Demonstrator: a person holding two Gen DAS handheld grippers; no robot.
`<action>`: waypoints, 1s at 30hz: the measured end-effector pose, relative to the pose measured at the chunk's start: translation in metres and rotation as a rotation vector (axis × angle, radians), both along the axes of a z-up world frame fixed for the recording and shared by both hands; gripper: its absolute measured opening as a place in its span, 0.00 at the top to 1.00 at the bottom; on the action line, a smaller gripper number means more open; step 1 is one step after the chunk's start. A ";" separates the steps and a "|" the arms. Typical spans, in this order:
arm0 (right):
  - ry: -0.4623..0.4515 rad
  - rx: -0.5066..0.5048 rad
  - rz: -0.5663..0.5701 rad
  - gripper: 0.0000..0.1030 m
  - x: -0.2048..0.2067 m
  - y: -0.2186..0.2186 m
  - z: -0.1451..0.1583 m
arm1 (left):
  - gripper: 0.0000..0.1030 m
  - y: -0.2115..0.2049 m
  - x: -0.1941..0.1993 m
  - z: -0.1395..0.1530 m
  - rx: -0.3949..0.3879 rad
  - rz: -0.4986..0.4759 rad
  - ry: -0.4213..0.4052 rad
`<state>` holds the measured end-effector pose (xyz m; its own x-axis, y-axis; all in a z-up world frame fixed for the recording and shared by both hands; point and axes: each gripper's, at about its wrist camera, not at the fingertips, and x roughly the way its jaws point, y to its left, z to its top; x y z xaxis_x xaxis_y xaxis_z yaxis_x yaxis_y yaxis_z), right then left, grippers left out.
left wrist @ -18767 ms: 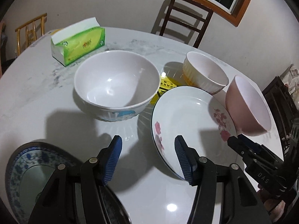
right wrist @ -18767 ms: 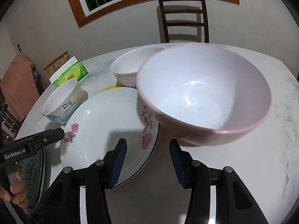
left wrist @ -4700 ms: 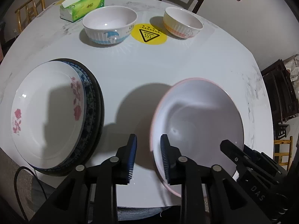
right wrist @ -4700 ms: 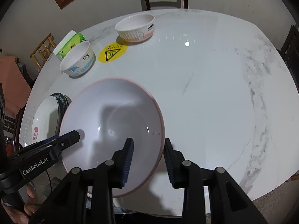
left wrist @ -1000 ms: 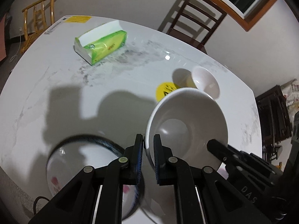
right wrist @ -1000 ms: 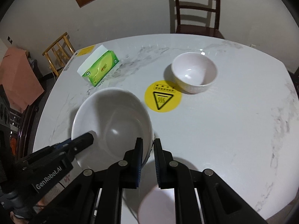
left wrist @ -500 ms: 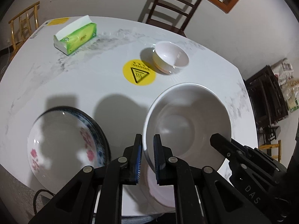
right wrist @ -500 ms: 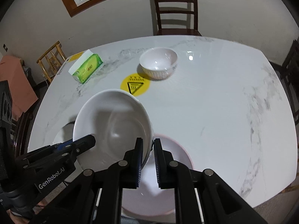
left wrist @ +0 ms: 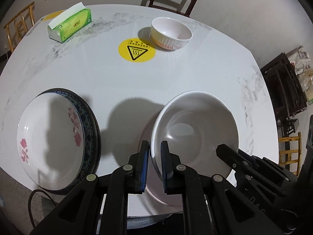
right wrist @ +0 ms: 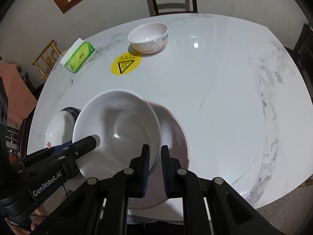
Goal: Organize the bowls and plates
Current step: 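Lower the white blue-print bowl into the pink bowl with both tools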
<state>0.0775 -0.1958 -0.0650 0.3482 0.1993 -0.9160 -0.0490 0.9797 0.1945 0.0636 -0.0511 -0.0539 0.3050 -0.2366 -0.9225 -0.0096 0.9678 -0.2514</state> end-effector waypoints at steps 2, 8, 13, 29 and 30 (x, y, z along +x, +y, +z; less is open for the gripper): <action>0.013 0.002 0.001 0.88 0.000 -0.001 -0.005 | 0.92 -0.003 0.000 -0.004 0.009 -0.005 0.007; 0.043 -0.003 0.006 0.88 0.000 -0.003 -0.016 | 0.92 -0.009 -0.001 -0.014 0.038 -0.017 0.036; 0.072 -0.003 0.014 0.88 0.002 -0.001 -0.024 | 0.91 -0.012 -0.001 -0.021 0.061 -0.022 0.057; 0.093 -0.010 0.025 0.85 0.006 0.001 -0.029 | 0.80 -0.029 0.001 -0.022 0.141 -0.053 0.038; 0.093 -0.010 0.025 0.85 0.006 0.001 -0.029 | 0.80 -0.029 0.001 -0.022 0.140 -0.053 0.039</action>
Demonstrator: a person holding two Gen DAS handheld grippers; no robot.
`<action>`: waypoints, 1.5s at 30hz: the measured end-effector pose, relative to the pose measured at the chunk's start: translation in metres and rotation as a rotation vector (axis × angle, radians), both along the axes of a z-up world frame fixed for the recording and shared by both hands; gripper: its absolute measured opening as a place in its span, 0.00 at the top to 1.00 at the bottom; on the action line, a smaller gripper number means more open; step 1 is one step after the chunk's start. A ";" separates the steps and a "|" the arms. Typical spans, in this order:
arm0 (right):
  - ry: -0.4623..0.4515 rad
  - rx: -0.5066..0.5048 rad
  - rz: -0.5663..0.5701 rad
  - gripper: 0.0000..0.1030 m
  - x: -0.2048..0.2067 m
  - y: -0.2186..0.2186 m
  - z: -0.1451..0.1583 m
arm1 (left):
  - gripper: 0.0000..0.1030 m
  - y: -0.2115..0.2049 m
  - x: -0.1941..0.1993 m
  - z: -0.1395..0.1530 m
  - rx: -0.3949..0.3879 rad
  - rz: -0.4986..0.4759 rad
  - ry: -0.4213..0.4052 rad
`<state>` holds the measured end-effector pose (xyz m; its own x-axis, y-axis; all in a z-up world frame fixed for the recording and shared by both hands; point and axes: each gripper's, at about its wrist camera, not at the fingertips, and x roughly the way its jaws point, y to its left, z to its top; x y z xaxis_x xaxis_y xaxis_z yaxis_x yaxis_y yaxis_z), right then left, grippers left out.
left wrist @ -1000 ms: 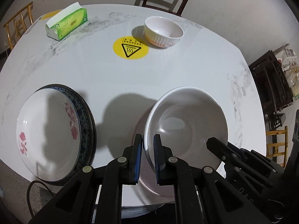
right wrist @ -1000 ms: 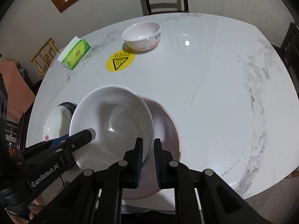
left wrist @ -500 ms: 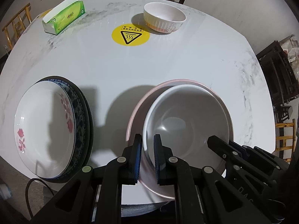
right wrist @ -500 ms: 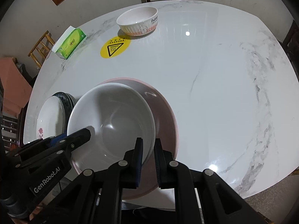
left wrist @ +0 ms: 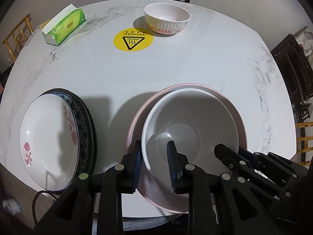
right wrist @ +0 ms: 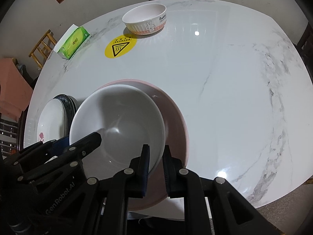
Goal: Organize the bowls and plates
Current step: 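Lower the white blue-print bowl into the pink bowl with both tools, then open both tools and move them toward the small white bowl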
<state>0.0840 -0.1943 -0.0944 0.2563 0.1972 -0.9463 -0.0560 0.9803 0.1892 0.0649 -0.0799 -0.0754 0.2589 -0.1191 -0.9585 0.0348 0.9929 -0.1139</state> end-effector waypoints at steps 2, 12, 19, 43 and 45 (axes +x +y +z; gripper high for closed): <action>0.000 0.003 -0.003 0.85 0.000 0.000 0.000 | 0.78 0.000 0.000 0.000 -0.002 0.002 0.000; -0.008 -0.014 -0.005 0.85 0.000 -0.001 0.000 | 0.75 0.004 0.002 0.002 -0.033 0.020 -0.002; -0.004 -0.023 -0.004 0.85 0.001 -0.001 0.000 | 0.74 0.006 0.002 0.002 -0.044 0.018 -0.005; -0.119 -0.065 -0.011 0.84 0.002 -0.006 0.028 | 0.70 0.012 -0.002 0.020 -0.082 0.012 -0.073; -0.134 -0.058 -0.009 0.84 0.004 -0.008 0.032 | 0.68 0.013 -0.002 0.022 -0.080 0.014 -0.083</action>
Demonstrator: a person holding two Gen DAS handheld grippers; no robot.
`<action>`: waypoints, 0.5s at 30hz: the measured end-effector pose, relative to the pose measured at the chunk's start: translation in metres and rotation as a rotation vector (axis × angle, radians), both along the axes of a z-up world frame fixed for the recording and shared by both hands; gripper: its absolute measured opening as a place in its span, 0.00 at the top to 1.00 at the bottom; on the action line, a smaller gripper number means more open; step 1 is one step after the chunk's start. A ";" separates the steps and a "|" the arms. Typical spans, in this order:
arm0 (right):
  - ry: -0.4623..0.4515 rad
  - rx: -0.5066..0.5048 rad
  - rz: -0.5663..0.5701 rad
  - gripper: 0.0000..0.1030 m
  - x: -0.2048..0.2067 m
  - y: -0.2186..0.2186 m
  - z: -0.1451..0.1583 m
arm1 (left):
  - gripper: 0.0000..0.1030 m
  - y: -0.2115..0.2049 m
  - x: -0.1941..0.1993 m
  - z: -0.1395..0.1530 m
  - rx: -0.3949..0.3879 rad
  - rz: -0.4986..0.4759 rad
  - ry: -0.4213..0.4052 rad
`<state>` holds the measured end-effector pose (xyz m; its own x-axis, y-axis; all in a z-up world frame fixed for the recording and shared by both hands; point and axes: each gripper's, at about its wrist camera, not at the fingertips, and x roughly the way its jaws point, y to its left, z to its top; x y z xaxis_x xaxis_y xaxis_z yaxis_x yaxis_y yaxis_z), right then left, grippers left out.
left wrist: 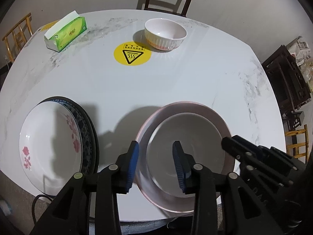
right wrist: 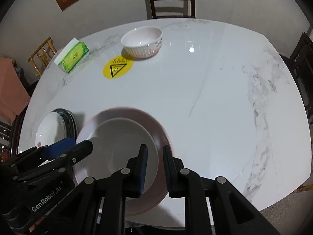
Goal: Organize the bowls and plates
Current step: 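Open both tools and move them toward the small white bowl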
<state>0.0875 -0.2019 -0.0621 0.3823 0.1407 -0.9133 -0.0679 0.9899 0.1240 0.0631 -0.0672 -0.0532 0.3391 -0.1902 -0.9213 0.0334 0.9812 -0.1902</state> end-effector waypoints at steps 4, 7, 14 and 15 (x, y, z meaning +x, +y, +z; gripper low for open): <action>-0.025 0.010 0.005 0.84 0.004 -0.003 0.006 | 0.65 0.001 0.001 0.008 -0.002 -0.007 -0.038; -0.031 0.001 0.010 0.84 0.007 -0.004 0.007 | 0.61 0.002 0.003 0.014 0.005 -0.005 -0.068; -0.023 0.011 0.036 0.84 0.020 -0.008 0.006 | 0.58 0.011 0.014 0.015 0.026 0.021 -0.082; -0.022 0.012 0.041 0.84 0.023 -0.009 0.007 | 0.58 0.013 0.017 0.015 0.031 0.027 -0.080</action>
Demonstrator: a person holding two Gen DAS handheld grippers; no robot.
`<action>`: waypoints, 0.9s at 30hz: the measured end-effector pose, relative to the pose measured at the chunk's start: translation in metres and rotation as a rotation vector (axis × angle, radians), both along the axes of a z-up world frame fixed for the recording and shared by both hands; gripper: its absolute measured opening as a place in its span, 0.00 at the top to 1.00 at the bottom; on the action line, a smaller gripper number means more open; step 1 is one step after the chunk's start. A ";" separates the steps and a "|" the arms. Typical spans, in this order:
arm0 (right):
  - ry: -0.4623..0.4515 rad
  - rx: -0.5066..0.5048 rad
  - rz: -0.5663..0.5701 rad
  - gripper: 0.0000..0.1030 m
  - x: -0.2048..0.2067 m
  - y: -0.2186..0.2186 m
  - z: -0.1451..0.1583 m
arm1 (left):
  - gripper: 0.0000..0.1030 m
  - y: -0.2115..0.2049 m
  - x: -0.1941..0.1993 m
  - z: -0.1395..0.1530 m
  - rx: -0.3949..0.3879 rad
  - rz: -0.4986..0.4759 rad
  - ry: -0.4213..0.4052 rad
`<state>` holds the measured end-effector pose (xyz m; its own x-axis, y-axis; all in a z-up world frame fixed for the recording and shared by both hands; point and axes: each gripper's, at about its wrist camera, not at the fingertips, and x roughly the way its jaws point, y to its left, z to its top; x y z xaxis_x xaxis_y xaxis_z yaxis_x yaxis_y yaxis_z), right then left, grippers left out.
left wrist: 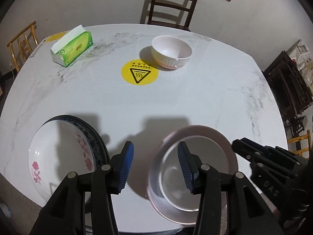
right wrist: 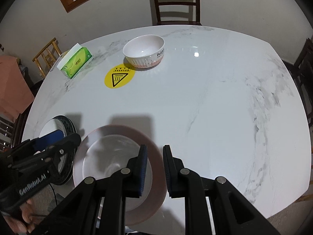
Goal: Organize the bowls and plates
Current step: 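Open both tools and move them toward the small white bowl, then grip the small white Rabbit bowl rim with both tools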
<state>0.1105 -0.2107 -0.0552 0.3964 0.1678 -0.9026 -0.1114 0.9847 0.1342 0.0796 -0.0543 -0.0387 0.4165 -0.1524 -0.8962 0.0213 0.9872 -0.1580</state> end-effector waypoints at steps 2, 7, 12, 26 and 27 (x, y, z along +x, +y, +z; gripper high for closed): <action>0.002 -0.002 0.009 0.84 0.007 -0.003 0.001 | 0.58 0.005 0.006 -0.001 0.011 0.016 -0.001; 0.007 0.031 0.036 0.84 0.029 -0.013 0.003 | 0.58 0.017 0.027 -0.003 0.022 0.055 0.009; 0.010 0.033 0.055 0.84 0.060 -0.022 0.006 | 0.58 0.026 0.052 -0.005 0.035 0.087 0.019; 0.066 0.060 0.060 0.84 0.163 -0.023 -0.006 | 0.58 0.022 0.145 -0.015 -0.012 0.096 0.079; 0.066 0.063 0.059 0.84 0.170 -0.021 -0.007 | 0.58 0.021 0.152 -0.015 -0.026 0.096 0.081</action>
<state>0.2808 -0.2318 -0.0620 0.3246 0.2467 -0.9131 -0.1575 0.9660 0.2050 0.2313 -0.0335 -0.0535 0.3569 -0.1390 -0.9238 -0.0869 0.9796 -0.1810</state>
